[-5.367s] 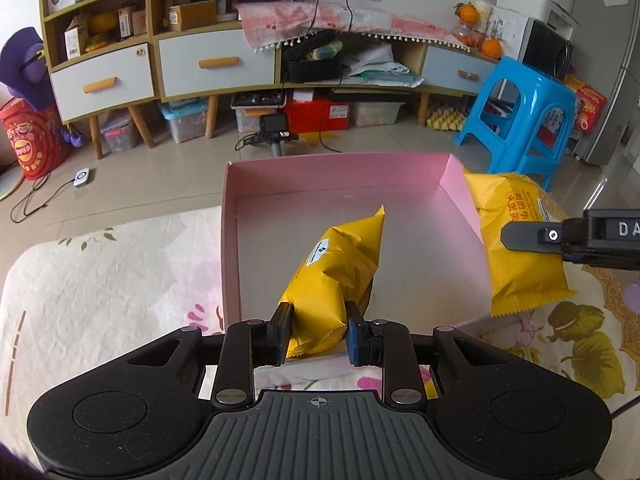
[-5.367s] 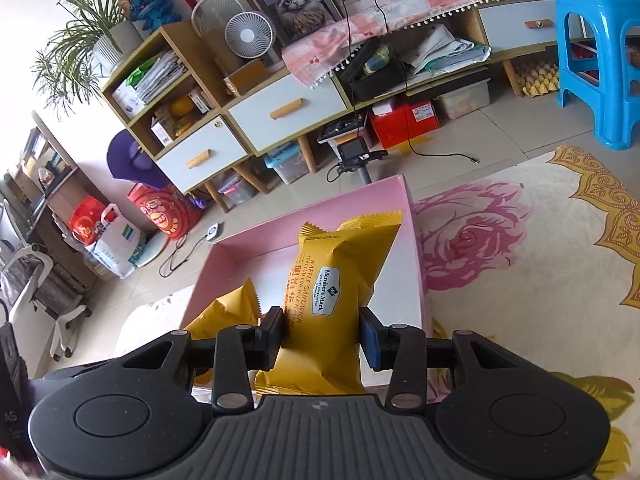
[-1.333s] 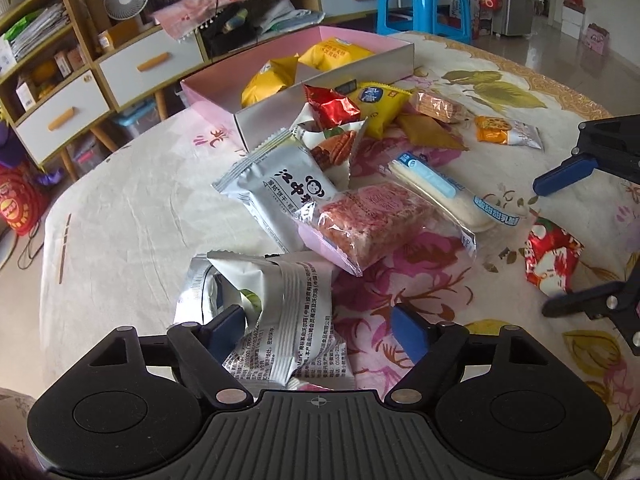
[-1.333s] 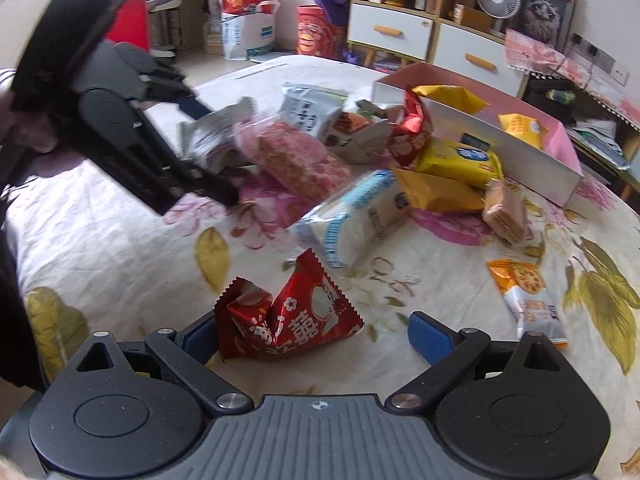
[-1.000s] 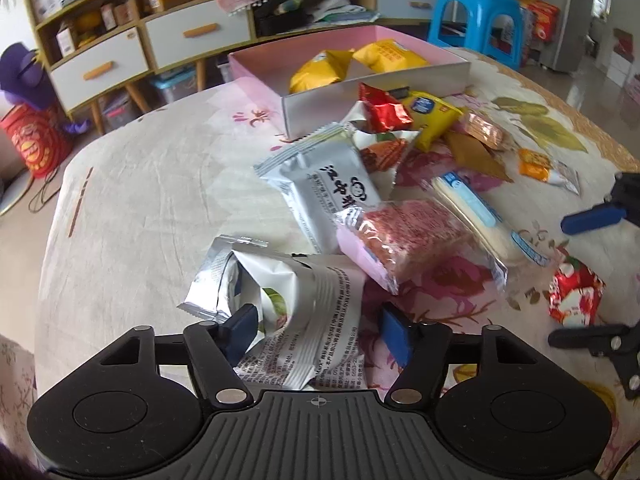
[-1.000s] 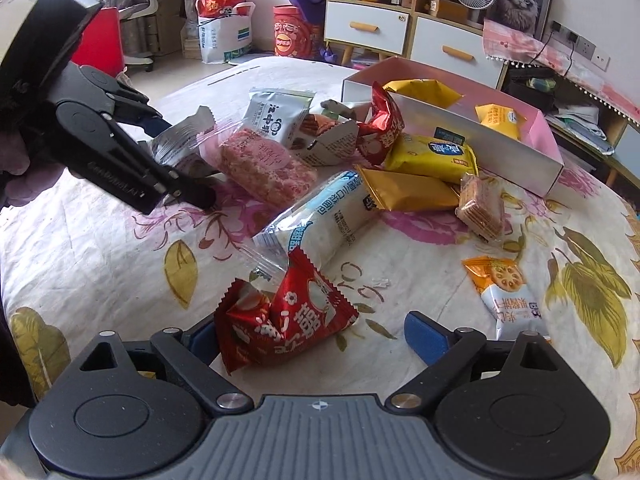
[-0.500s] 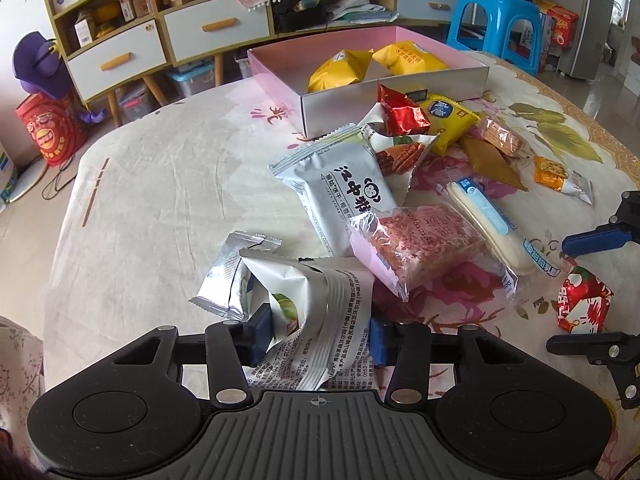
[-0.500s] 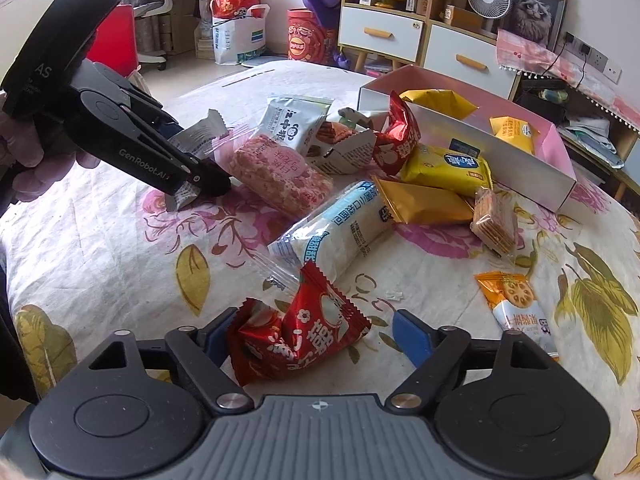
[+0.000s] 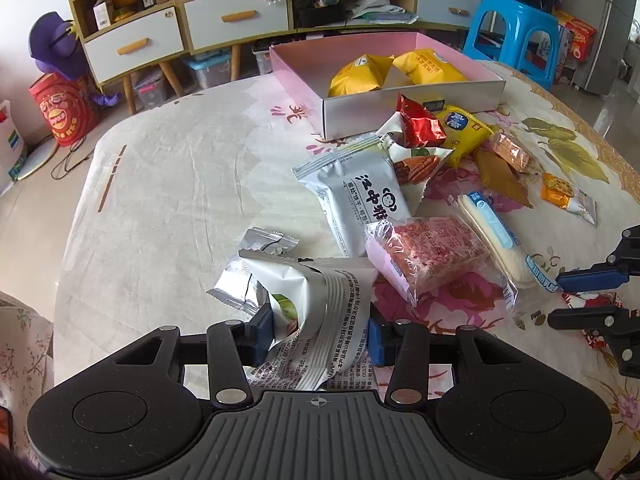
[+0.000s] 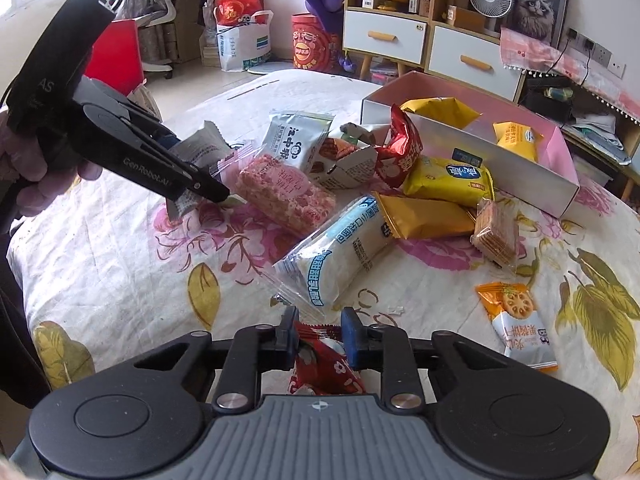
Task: Organize snacks
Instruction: 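Close the right gripper on the red wrapper pack while the left holds the white wrapper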
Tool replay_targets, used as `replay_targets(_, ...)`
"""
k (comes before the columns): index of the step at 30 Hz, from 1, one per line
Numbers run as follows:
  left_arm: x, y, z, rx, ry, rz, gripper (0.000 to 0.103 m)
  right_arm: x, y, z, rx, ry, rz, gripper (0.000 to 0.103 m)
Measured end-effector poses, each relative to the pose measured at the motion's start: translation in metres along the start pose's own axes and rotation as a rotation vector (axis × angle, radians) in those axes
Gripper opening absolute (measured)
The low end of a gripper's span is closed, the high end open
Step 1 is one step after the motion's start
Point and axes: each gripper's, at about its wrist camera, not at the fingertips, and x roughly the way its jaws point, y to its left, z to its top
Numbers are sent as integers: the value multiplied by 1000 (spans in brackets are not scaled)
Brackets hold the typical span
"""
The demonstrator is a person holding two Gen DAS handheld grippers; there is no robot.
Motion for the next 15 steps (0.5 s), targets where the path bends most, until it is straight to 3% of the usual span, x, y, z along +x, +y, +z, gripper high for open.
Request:
replay_targets(3, -1, 0, -1, -1, 5, -2, 43, -2, 2, -1, -5, 8, 8, 29)
replay_targets(5, -3, 0, -2, -4, 7, -6, 43, -5, 2, -2, -1, 6, 13, 47)
replay_targets(7, -4, 0, -2, -7, 10, -10, 43, -9, 4, -3, -10, 1, 4, 51)
replay_targets(15, -11, 2, -3, -26, 23, -17, 43, -16, -1, -3, -4, 42, -1, 48)
